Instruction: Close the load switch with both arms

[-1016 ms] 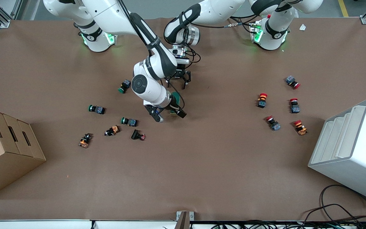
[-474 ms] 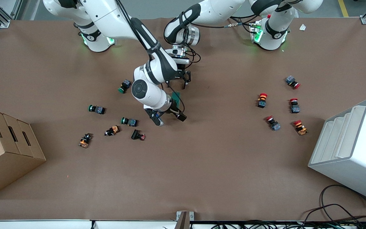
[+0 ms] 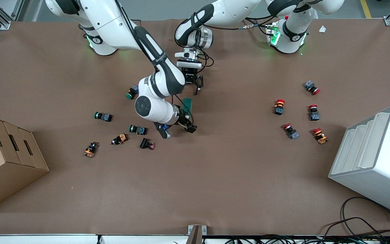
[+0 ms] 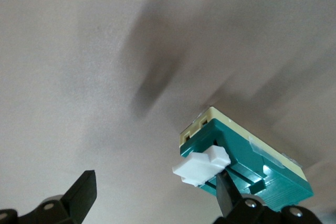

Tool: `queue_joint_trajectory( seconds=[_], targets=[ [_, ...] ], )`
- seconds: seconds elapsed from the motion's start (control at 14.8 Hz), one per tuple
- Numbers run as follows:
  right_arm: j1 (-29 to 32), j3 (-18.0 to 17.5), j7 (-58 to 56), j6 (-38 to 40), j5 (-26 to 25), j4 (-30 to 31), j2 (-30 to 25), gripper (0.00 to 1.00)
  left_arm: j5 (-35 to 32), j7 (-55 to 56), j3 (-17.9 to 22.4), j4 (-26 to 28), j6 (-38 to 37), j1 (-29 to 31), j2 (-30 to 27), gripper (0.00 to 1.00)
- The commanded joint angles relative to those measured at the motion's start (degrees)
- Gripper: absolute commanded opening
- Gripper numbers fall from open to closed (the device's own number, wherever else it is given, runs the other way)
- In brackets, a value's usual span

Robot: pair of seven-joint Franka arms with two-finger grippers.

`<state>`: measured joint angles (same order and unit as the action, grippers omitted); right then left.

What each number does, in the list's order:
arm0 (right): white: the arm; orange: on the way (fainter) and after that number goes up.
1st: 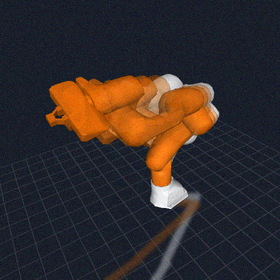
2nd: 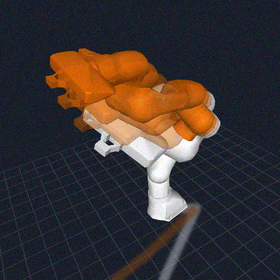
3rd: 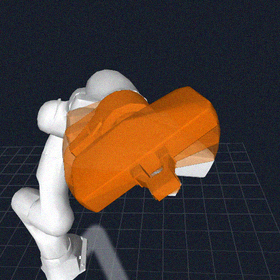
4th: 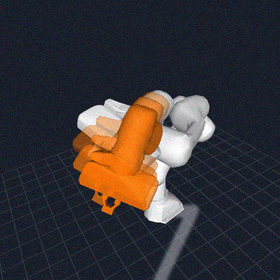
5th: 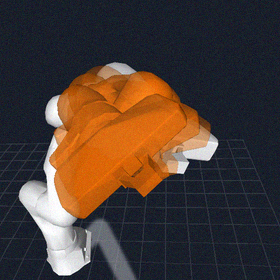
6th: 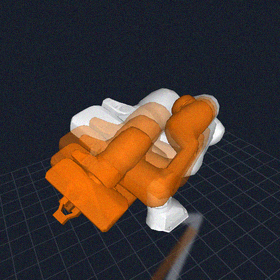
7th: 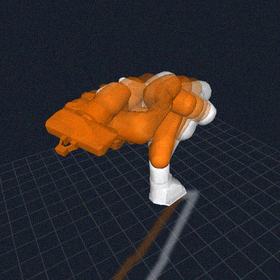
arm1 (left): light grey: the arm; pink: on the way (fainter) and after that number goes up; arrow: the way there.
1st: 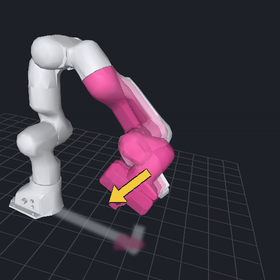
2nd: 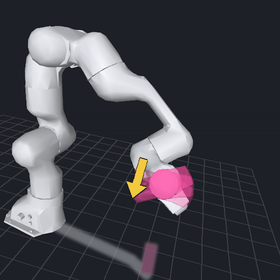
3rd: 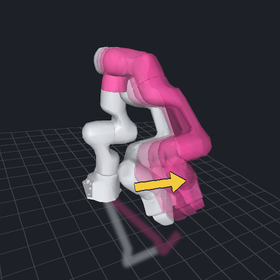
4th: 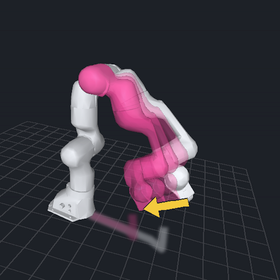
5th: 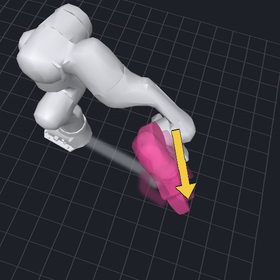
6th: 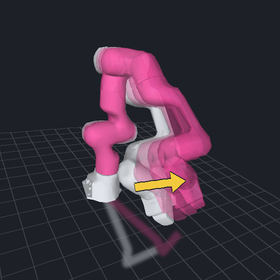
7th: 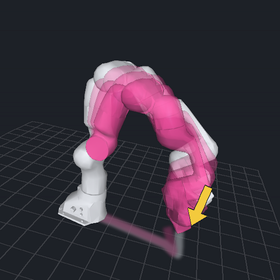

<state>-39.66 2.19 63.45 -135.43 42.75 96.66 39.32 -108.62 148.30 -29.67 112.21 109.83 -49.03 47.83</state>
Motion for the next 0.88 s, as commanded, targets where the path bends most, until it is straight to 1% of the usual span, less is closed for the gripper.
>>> queue_joint_trajectory(
  seconds=[0.0,0.27,0.34,0.41,0.54,0.68,0.81],
  targets=[
    [3.44,0.36,1.05,1.91,0.23,-4.98,1.11,1.0,1.04,2.96,0.32,1.7,1.08,0.51,1.91,0.99],
    [4.94,0.79,1.24,9.03,-0.74,-6.75,0.32,1.0,1.13,2.96,0.32,1.7,1.08,0.42,1.83,0.99],
    [5.56,1.84,0.71,10.87,-1.18,-7.1,0.05,1.0,1.22,2.79,0.23,1.7,1.08,0.51,1.48,0.99],
    [5.82,2.98,0.36,12.98,-3.53,-7.45,-0.73,1.0,1.4,2.61,0.14,1.7,1.08,0.51,0.95,0.99],
    [6.17,5.26,-2.52,16.76,-10.46,-7.37,-3.19,1.0,3.84,0.86,-0.12,1.35,1.08,0.51,-0.28,0.98],
    [8.19,7.2,-10.49,22.2,-15.39,-7.02,-6.44,1.0,9.45,-3.96,-0.73,1.35,1.08,0.6,-3.16,0.98],
    [11.17,8.7,-18.93,26.25,-19.01,-6.93,-9.16,1.0,14.47,-6.52,-1.09,1.26,1.17,0.86,-6.25,0.98]
  ],
)
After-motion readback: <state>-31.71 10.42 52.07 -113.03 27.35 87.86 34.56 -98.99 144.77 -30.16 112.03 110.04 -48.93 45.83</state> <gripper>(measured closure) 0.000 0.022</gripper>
